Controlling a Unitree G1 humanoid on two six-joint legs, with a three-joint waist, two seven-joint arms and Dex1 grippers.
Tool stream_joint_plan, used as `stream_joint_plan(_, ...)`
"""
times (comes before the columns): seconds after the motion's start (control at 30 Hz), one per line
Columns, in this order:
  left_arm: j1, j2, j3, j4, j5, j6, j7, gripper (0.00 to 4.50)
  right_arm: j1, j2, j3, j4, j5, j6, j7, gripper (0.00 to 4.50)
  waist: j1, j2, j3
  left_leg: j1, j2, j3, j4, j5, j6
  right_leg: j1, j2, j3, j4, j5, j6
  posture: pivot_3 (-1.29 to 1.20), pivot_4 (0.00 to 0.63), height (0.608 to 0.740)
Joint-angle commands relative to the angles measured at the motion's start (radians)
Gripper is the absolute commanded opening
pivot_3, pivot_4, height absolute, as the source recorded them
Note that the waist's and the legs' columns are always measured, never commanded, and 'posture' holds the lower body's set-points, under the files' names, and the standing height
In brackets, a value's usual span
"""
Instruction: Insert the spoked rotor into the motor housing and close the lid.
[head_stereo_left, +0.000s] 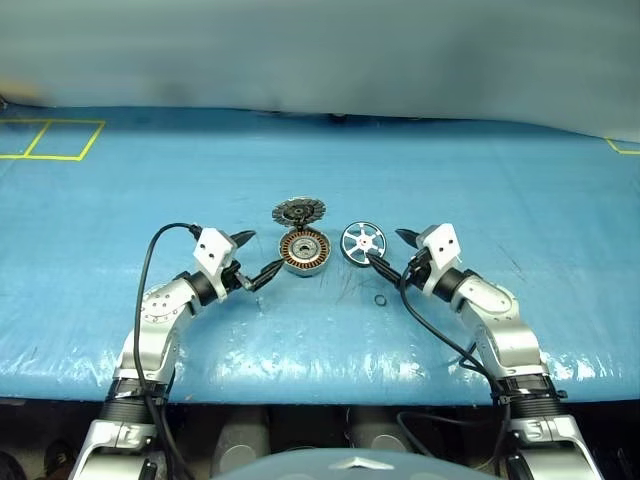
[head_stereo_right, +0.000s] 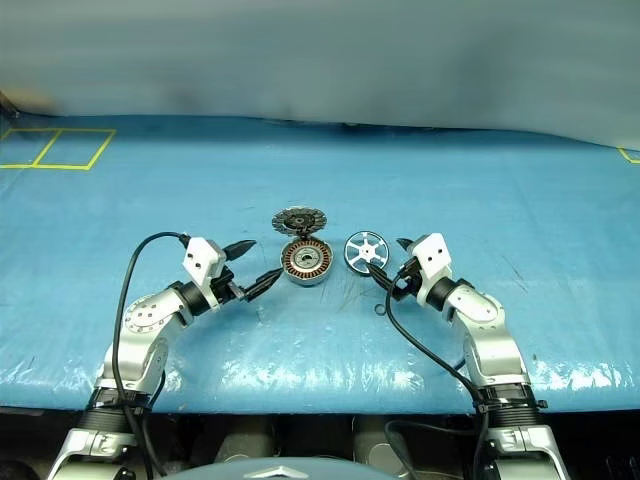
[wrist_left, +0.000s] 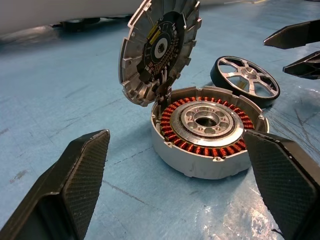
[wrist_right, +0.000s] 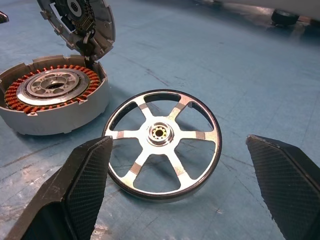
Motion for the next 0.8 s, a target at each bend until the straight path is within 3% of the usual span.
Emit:
stream_joint_plan(0.03,-0.005,-0.003,0.008,-0.010,-0.002,-0.031,0.008,4.50,-0.015,0.001,-0.005,-0.026,0.000,-0.009,-0.007,4.48,0.000,0.000,0.000,0.000,0.000,0.000,0.000,0.000,0.000,0.000,0.000,0.000,0.000,0.000,0.000,0.00,0.150,0.740)
stream_joint_plan(0.8,0.016,0.004,0.005,-0.018,0.007,-0.047,0.016,4.50,0.000,0.005,0.011,-0.055,-0.002,0.006,-0.009,4.48,0.000,0.000,0.000,0.000,0.000,0.000,0.000,0.000,0.000,0.000,0.000,0.000,0.000,0.000,0.000,0.00,0.150,0.740)
